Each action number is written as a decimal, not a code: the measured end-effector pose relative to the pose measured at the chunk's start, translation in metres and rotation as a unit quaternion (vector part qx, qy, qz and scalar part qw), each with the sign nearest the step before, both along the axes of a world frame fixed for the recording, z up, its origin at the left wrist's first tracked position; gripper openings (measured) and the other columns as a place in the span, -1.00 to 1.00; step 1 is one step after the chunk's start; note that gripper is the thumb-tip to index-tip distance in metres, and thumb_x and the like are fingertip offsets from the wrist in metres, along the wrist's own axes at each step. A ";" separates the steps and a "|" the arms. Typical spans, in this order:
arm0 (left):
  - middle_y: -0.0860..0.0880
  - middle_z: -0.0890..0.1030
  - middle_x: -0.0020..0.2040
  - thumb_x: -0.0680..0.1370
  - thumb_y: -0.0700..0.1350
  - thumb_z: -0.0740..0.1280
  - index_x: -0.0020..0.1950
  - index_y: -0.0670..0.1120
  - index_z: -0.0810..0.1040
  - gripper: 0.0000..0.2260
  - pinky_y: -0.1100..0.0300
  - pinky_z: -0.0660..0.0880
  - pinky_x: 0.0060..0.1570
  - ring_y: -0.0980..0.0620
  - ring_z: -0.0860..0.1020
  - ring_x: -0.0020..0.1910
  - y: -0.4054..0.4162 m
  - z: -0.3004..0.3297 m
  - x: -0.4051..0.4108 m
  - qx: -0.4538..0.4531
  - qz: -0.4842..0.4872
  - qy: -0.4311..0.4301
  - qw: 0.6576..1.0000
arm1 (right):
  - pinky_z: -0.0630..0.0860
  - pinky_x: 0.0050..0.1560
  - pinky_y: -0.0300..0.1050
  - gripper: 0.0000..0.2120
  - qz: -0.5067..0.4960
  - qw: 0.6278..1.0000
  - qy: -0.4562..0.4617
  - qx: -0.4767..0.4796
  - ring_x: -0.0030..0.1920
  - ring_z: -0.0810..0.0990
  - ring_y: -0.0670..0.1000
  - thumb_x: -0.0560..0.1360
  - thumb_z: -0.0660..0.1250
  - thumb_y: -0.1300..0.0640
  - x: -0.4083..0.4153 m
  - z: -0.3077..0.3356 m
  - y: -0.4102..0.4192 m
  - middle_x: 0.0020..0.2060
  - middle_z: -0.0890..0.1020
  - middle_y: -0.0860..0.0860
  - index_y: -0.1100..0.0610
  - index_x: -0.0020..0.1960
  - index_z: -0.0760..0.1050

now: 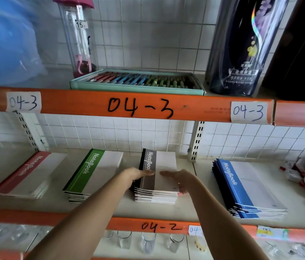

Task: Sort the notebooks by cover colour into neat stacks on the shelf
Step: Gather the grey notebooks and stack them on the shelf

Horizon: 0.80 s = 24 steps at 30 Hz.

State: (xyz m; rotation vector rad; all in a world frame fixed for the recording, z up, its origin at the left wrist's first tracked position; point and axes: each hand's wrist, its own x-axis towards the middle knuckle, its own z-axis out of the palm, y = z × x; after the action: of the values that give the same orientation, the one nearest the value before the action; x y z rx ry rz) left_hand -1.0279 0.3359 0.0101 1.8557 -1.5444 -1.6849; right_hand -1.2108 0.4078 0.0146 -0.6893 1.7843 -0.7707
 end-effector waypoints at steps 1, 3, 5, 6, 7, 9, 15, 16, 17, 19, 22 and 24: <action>-0.20 0.50 0.28 0.27 0.20 0.60 0.42 -0.23 0.40 -0.12 -0.07 0.40 0.34 -0.22 0.48 0.32 0.002 0.005 0.001 0.008 0.005 -0.011 1.000 | 0.43 -0.49 -0.31 -0.62 0.020 1.000 0.005 0.017 -0.49 0.57 -0.06 0.43 0.50 -0.12 -0.002 -0.002 -0.005 -0.33 0.60 0.05 0.18 -0.11 0.49; -0.20 0.52 0.21 0.33 0.10 0.60 0.37 -0.22 0.42 -0.24 -0.11 0.43 0.31 -0.21 0.52 0.26 -0.004 0.008 0.005 0.035 0.019 -0.002 0.999 | 0.52 -0.22 -0.21 -0.43 0.034 0.999 0.007 0.034 -0.28 0.62 0.01 0.34 0.50 -0.30 -0.005 -0.002 -0.010 -0.21 0.65 0.07 0.18 0.00 0.52; -0.19 0.53 0.24 0.27 0.17 0.60 0.35 -0.17 0.45 -0.23 -0.07 0.43 0.29 -0.19 0.54 0.21 -0.015 0.009 0.007 0.034 0.039 0.023 0.998 | 0.55 -0.02 -0.10 -0.13 0.004 1.000 0.012 -0.003 -0.11 0.63 0.11 0.24 0.45 -0.45 -0.010 -0.001 -0.015 0.00 0.63 0.12 0.23 0.22 0.52; -0.18 0.55 0.23 0.30 0.22 0.56 0.32 -0.14 0.48 -0.28 -0.02 0.43 0.27 -0.17 0.54 0.19 -0.017 0.010 0.006 0.022 0.054 0.049 0.997 | 0.54 0.06 -0.03 -0.07 -0.030 0.999 0.013 -0.033 0.01 0.61 0.15 0.30 0.38 -0.47 -0.006 0.000 -0.017 0.13 0.57 0.15 0.24 0.34 0.45; -0.16 0.57 0.19 0.33 0.27 0.51 0.28 -0.12 0.51 -0.32 0.02 0.43 0.25 -0.15 0.56 0.16 -0.018 0.008 0.002 0.019 0.068 0.087 0.994 | 0.46 0.20 0.03 -0.09 -0.047 0.997 0.004 -0.064 0.19 0.55 0.19 0.39 0.30 -0.46 0.000 0.003 -0.015 0.29 0.50 0.17 0.21 0.44 0.36; -0.15 0.61 0.19 0.23 0.39 0.48 0.25 -0.10 0.57 -0.23 -0.01 0.41 0.31 -0.15 0.57 0.17 -0.029 -0.009 -0.008 0.015 0.097 0.128 0.987 | 0.25 0.42 0.06 -0.19 -0.039 0.992 -0.017 -0.118 0.47 0.31 0.16 0.48 0.19 -0.41 0.016 0.009 -0.013 0.50 0.31 0.11 0.10 0.54 0.26; -0.14 0.61 0.06 0.47 0.37 0.31 0.21 -0.13 0.55 -0.39 0.03 0.45 0.18 -0.11 0.57 0.05 -0.027 0.003 -0.002 0.012 0.115 0.157 0.981 | 0.16 0.46 0.16 -0.22 -0.042 0.989 -0.063 -0.128 0.48 0.28 0.16 0.54 0.02 -0.43 0.001 0.012 -0.011 0.51 0.30 0.09 0.04 0.59 0.11; -0.14 0.61 0.12 0.50 0.34 0.29 0.29 -0.14 0.53 -0.38 0.02 0.41 0.23 -0.12 0.55 0.10 -0.027 0.000 -0.003 0.001 0.111 0.156 0.981 | 0.12 0.48 0.19 -0.13 -0.035 0.989 -0.077 -0.121 0.49 0.27 0.17 0.47 0.07 -0.50 0.005 0.010 -0.011 0.52 0.28 0.12 0.04 0.58 0.14; -0.16 0.59 0.21 0.51 0.33 0.30 0.37 -0.14 0.50 -0.36 0.02 0.37 0.29 -0.14 0.53 0.19 -0.025 -0.005 -0.007 0.004 0.096 0.155 0.983 | 0.15 0.47 0.19 -0.08 -0.023 0.988 -0.095 -0.116 0.48 0.31 0.16 0.42 0.10 -0.54 0.009 0.005 -0.009 0.50 0.31 0.12 0.04 0.57 0.19; -0.19 0.52 0.35 0.48 0.33 0.34 0.40 -0.11 0.49 -0.33 -0.01 0.33 0.40 -0.17 0.48 0.32 -0.021 -0.007 -0.012 0.007 0.074 0.146 0.986 | 0.41 0.34 0.05 -0.21 -0.007 0.986 -0.117 -0.117 0.32 0.52 0.07 0.49 0.06 -0.48 0.013 -0.001 -0.009 0.34 0.53 0.07 0.07 0.47 0.36; -0.18 0.60 0.26 0.41 0.39 0.36 0.18 -0.07 0.63 -0.39 -0.01 0.40 0.36 -0.13 0.57 0.20 -0.024 -0.009 -0.007 0.008 0.066 0.158 0.985 | 0.50 -0.25 -0.21 -0.29 -0.019 0.984 -0.149 -0.097 -0.31 0.67 -0.05 0.53 -0.01 -0.42 0.002 -0.005 -0.005 -0.29 0.71 0.02 0.16 0.07 0.58; -0.14 0.50 0.40 0.28 0.50 0.37 0.34 -0.03 0.54 -0.19 -0.03 0.31 0.42 -0.15 0.49 0.33 -0.028 -0.015 -0.006 0.000 0.063 0.148 0.987 | 0.52 -0.28 -0.24 -0.32 -0.017 0.985 -0.138 -0.106 -0.31 0.68 -0.04 0.53 0.01 -0.41 0.001 -0.005 -0.005 -0.26 0.71 0.04 0.16 0.06 0.56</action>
State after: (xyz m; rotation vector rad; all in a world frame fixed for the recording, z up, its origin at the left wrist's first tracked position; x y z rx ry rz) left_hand -1.0339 0.3081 -0.0051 1.5786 -1.2819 -1.8019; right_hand -1.2098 0.4033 0.0093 -0.6569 1.4800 -1.0387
